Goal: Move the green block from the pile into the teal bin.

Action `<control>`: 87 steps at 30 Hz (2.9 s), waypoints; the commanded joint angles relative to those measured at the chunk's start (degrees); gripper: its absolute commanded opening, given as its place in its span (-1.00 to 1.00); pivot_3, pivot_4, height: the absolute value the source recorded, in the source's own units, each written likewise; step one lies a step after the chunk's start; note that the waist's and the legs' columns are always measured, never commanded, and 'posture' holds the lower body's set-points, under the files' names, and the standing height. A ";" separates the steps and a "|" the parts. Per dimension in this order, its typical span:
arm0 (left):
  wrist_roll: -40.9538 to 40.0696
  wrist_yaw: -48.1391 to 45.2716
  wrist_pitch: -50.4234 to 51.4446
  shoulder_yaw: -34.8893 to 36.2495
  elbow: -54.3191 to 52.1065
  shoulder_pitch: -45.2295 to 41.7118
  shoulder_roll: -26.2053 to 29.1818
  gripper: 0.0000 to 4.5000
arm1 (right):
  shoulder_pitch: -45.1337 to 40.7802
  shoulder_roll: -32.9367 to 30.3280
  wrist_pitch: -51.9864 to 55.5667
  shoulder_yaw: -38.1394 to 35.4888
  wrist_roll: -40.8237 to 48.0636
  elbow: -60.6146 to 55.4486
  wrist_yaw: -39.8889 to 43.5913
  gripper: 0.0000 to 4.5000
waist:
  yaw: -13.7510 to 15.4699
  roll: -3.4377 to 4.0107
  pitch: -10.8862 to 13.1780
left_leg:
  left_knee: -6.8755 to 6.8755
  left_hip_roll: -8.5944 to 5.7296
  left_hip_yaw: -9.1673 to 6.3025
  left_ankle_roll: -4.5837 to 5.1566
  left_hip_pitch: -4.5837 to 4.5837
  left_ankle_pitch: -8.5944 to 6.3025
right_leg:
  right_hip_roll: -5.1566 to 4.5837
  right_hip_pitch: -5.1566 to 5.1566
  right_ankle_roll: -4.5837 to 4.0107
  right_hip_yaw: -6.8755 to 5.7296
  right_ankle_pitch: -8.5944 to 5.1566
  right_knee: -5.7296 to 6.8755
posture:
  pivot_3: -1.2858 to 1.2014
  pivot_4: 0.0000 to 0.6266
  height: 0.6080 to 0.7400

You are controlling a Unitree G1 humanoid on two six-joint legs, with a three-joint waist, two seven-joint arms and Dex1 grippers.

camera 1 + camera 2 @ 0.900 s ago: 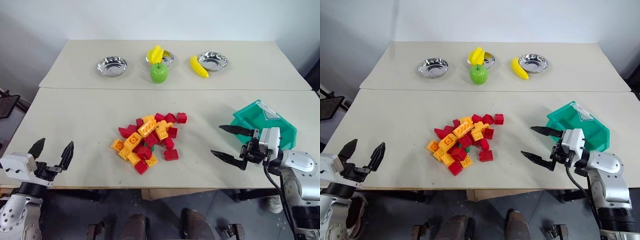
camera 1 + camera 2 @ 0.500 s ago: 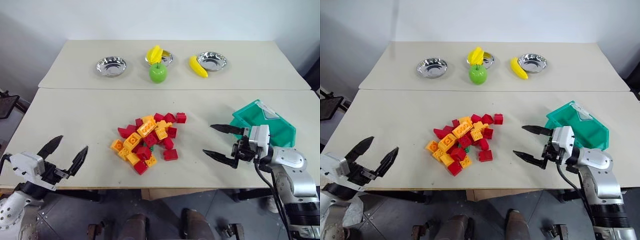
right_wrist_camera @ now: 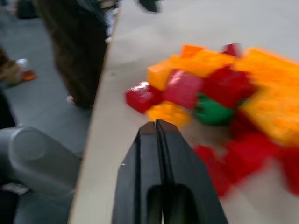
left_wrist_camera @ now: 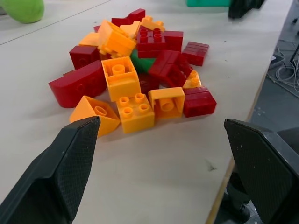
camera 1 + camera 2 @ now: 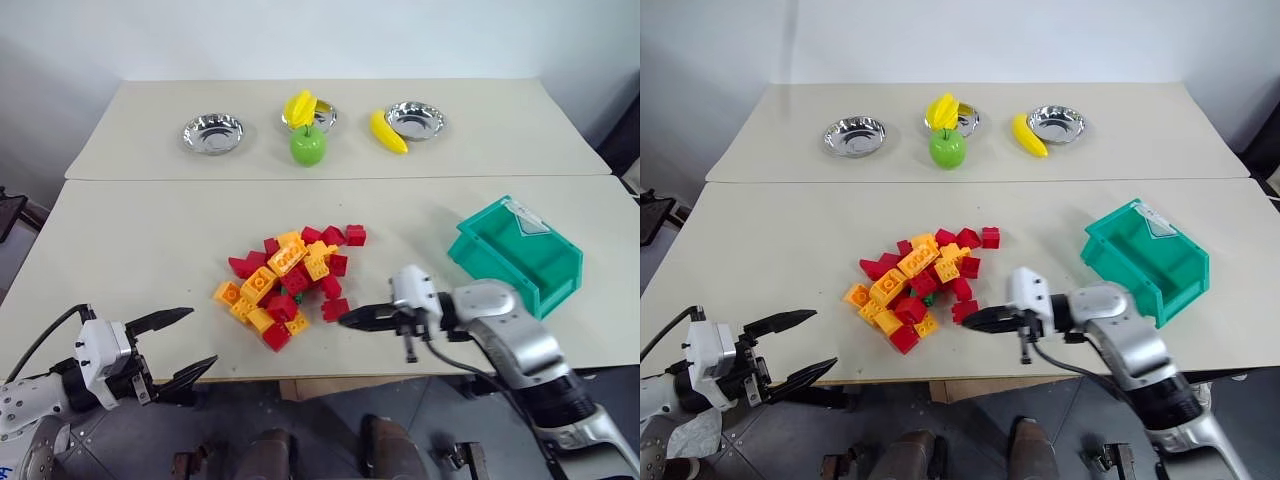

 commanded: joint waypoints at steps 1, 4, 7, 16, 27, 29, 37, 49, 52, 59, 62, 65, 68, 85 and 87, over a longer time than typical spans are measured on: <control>-1.53 0.39 0.71 0.71 -1.42 0.90 -0.75 1.00 | -4.10 5.80 2.38 4.39 -4.24 2.44 -4.90 -0.99 | -0.29 0.00 0.00 | 0.00 0.00 0.02 -0.01 0.00 0.00 | 0.00 -0.02 0.00 0.01 0.00 0.00 | 0.03 -0.52 1.00; -1.55 0.89 1.19 1.04 -1.86 1.81 -1.34 1.00 | -8.75 10.93 1.96 5.30 -7.28 8.28 -8.53 -0.99 | -0.48 0.00 0.00 | 0.00 0.01 0.02 -0.03 0.00 -0.01 | 0.00 -0.07 0.00 0.01 0.00 0.06 | 0.03 -0.52 1.00; -1.15 1.52 1.21 1.59 -2.14 2.81 -1.90 1.00 | -14.40 15.35 0.03 5.05 -9.93 15.93 -11.41 -0.99 | -0.72 0.00 0.00 | 0.00 0.00 0.00 -0.04 -0.01 -0.01 | 0.00 -0.07 -0.01 -0.01 0.00 0.06 | 0.03 -0.52 1.00; -1.02 3.62 1.78 1.15 -3.18 2.59 -2.60 1.00 | -27.25 19.51 -11.08 -1.12 -13.45 40.58 -16.43 -0.99 | -1.58 0.02 0.00 | -0.01 -0.05 -0.03 -0.07 0.01 -0.03 | 0.01 -0.08 -0.05 -0.07 -0.01 0.15 | 0.03 -0.52 1.00; -1.11 4.57 2.93 0.37 -2.54 -0.31 -2.39 1.00 | -26.20 16.99 -18.25 -1.81 -14.60 41.52 -8.18 -0.99 | -2.06 0.03 0.01 | -0.05 -0.02 -0.02 -0.10 -0.04 -0.04 | 0.04 -0.14 -0.07 -0.10 -0.02 0.15 | 0.03 -0.52 1.00; -1.12 4.52 3.09 0.31 -2.31 -0.72 -2.41 1.00 | -24.87 16.21 -17.75 -2.56 -14.12 38.34 -7.38 -0.99 | -2.06 0.03 0.02 | -0.05 0.00 -0.01 -0.10 -0.05 -0.05 | 0.04 -0.14 -0.06 -0.10 -0.02 0.14 | 0.03 -0.52 1.00; -1.03 4.04 2.90 -0.50 -0.54 -3.23 -2.87 1.00 | -19.11 6.37 -15.29 -9.78 -3.94 23.85 3.31 -0.99 | -1.31 0.06 0.03 | -0.04 0.03 -0.01 -0.09 -0.06 -0.05 | 0.03 -0.13 -0.06 -0.11 -0.02 0.08 | 0.03 -0.52 1.00; -2.45 2.93 0.32 2.75 5.10 -5.09 -4.17 1.00 | -2.22 -11.04 -12.43 -24.27 4.10 20.66 9.16 0.45 | -1.24 0.06 0.03 | -0.03 -0.07 0.13 -0.05 -0.03 -0.09 | 0.00 -0.04 -0.06 -0.40 -0.02 0.00 | 0.03 -0.52 1.00; -2.52 2.16 0.37 2.03 4.68 -5.50 -3.96 1.00 | -2.71 -10.20 -10.91 -23.25 3.56 18.78 7.26 0.86 | -1.41 0.06 0.03 | -0.03 -0.02 0.20 -0.07 0.04 -0.09 | 0.01 -0.03 -0.06 -0.39 -0.02 0.01 | 0.03 -0.52 1.00; -2.41 1.14 1.50 -0.45 2.67 -6.88 -3.51 1.00 | -8.17 -1.99 9.57 -11.51 4.08 3.02 -3.32 0.99 | -1.31 0.07 0.04 | 0.00 0.20 0.14 -0.12 0.02 -0.09 | -0.01 -0.07 -0.07 -0.39 -0.01 0.05 | 0.03 -0.52 1.00; -2.06 1.19 1.43 -0.94 3.07 -7.28 -3.69 1.00 | -11.89 3.17 15.86 -4.35 -1.32 0.86 -10.41 0.99 | -1.29 0.07 0.04 | 0.00 0.19 0.05 -0.14 -0.01 -0.09 | -0.05 -0.09 -0.10 -0.44 0.00 0.06 | 0.03 -0.52 1.00; -1.99 1.25 1.66 -1.55 3.03 -7.59 -3.78 1.00 | -15.57 6.32 21.45 1.03 -6.87 1.90 -16.72 0.99 | -1.02 0.07 0.03 | 0.02 0.10 -0.03 -0.14 -0.08 -0.09 | -0.10 -0.10 -0.10 -0.48 0.01 0.05 | 0.03 -0.52 1.00; -2.16 1.48 1.83 -1.82 2.83 -8.03 -3.70 1.00 | -18.19 10.42 26.52 3.79 -8.27 3.17 -20.36 0.99 | -0.94 0.07 0.03 | 0.02 0.06 -0.08 -0.13 -0.13 -0.09 | -0.11 -0.11 -0.13 -0.52 0.02 0.05 | 0.03 -0.52 1.00; -2.38 1.82 1.80 -1.59 1.62 -7.38 -3.83 1.00 | -22.02 19.06 29.11 8.97 -14.51 9.82 -27.25 0.56 | -1.58 0.07 0.03 | -0.01 -0.08 0.00 -0.14 -0.10 -0.10 | 0.02 -0.21 -0.16 -0.56 0.01 0.18 | 0.03 -0.52 1.00; -2.68 1.76 1.94 -1.56 1.08 -7.26 -3.80 1.00 | -21.82 18.26 27.96 8.39 -14.35 9.19 -26.44 0.27 | -1.57 0.07 0.03 | -0.01 -0.09 0.00 -0.14 -0.11 -0.10 | 0.01 -0.21 -0.16 -0.56 0.01 0.18 | 0.03 -0.52 1.00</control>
